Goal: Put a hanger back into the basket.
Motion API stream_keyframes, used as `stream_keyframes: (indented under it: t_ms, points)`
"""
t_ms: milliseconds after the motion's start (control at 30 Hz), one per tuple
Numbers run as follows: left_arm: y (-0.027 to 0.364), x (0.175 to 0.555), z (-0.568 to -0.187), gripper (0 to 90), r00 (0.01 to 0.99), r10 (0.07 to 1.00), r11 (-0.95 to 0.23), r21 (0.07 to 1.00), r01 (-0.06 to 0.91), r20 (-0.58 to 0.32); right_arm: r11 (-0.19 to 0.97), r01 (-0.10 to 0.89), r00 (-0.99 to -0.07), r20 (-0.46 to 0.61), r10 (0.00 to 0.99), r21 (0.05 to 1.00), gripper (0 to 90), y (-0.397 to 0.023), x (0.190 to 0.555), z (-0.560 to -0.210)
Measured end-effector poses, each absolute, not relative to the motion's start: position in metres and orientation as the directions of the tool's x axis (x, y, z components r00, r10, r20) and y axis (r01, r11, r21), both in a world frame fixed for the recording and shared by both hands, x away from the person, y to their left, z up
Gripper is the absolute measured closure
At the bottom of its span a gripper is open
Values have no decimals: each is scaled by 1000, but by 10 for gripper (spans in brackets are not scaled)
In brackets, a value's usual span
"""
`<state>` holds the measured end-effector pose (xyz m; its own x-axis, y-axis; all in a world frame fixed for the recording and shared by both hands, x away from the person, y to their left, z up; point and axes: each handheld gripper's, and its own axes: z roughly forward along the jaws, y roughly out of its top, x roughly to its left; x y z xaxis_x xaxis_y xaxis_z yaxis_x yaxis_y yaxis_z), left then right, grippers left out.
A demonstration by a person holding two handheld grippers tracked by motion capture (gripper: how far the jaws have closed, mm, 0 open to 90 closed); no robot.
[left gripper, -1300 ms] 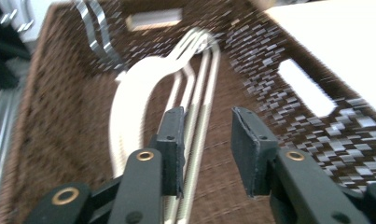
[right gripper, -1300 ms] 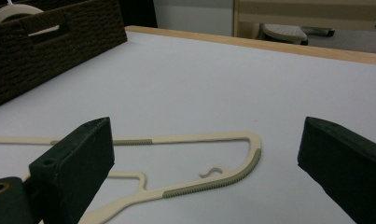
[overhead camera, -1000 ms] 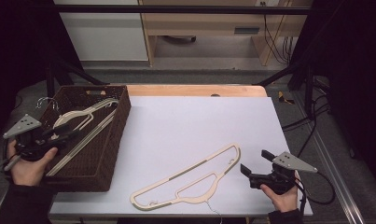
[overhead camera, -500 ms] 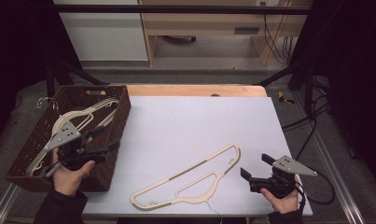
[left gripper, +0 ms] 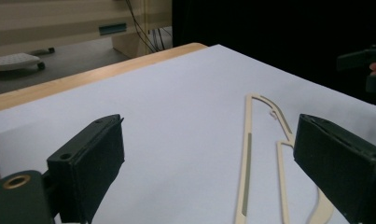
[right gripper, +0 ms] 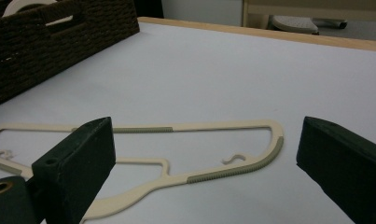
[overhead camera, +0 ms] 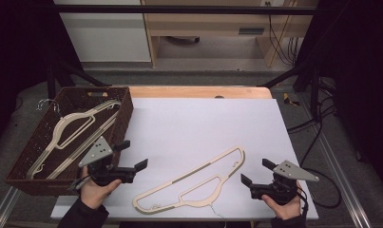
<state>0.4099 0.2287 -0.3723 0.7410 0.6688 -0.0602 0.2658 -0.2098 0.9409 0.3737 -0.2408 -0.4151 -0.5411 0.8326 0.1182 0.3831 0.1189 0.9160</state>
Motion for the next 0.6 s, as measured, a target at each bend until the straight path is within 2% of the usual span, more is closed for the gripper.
stream_keyframes:
  t_ms: [300,400,600]
  points:
    - [212,407,-397,65,762,644,-251,923,293,-67,152,402,-566,115,816,903,78,-220,369,-417]
    - [209,408,-408,65,762,641,-254,913,318,-87,169,423,-571,118,812,890,107,-207,366,-420]
    - [202,407,-423,57,772,632,-302,894,331,-72,216,454,-603,119,789,865,177,-186,362,-430]
